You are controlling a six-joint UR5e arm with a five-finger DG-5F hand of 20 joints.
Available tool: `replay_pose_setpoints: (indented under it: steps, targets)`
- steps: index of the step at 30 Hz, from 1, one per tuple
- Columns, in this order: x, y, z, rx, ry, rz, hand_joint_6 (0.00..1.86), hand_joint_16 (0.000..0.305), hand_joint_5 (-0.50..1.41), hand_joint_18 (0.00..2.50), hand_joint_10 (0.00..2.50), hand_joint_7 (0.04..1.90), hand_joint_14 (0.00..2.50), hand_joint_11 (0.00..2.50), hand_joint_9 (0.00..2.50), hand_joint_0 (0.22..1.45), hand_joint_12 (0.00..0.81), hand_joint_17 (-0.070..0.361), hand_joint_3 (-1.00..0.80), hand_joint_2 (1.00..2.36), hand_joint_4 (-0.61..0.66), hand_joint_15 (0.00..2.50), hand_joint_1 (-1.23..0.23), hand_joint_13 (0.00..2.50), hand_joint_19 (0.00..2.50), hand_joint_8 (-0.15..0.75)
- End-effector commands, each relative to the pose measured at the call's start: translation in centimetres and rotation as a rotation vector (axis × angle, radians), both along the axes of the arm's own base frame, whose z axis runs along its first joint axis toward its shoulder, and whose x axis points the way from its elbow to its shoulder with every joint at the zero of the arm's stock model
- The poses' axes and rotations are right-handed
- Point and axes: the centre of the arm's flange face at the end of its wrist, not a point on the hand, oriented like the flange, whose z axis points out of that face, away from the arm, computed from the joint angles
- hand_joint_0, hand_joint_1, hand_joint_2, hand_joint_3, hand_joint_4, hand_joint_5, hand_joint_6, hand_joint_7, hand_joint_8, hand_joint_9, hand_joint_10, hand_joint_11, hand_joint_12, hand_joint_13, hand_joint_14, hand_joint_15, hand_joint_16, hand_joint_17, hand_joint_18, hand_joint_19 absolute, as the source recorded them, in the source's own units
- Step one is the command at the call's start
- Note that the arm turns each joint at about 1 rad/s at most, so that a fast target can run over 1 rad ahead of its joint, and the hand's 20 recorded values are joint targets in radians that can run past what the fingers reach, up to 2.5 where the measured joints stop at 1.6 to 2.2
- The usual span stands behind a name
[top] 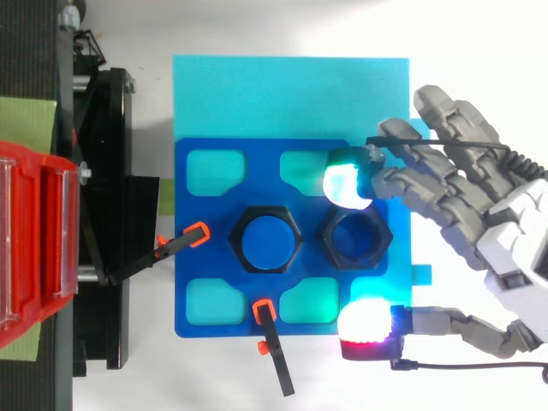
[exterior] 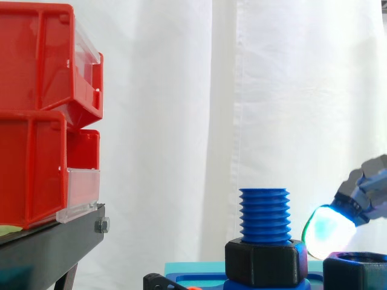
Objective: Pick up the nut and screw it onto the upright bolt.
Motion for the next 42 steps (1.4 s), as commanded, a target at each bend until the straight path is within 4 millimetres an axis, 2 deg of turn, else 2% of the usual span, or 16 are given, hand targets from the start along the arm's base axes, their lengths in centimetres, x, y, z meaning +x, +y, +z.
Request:
replay_pose_setpoints:
  steps: [1, 29, 42]
  targets:
    - [0.4, 0.1, -1.2, 0.017, -0.017, 0.0, 0.5, 0.052, -0.29, 0.0, 0.0, 0.68, 0.0, 0.0, 0.15, 0.35, 0.366, 0.116, -0.5, 1.0, 0.18, 0.0, -0.72, 0.0, 0.0, 0.273]
    - [0.5, -1.3, -1.2, 0.004, 0.004, 0.002, 0.5, 0.05, -0.29, 0.0, 0.0, 0.67, 0.0, 0.0, 0.2, 0.37, 0.361, 0.113, -0.5, 1.0, 0.18, 0.0, -0.71, 0.0, 0.0, 0.274]
    - [0.4, -1.5, -1.2, -0.002, 0.013, 0.003, 0.5, 0.047, -0.3, 0.0, 0.0, 0.67, 0.0, 0.0, 0.18, 0.4, 0.343, 0.105, -0.5, 1.0, 0.14, 0.0, -0.89, 0.0, 0.0, 0.239]
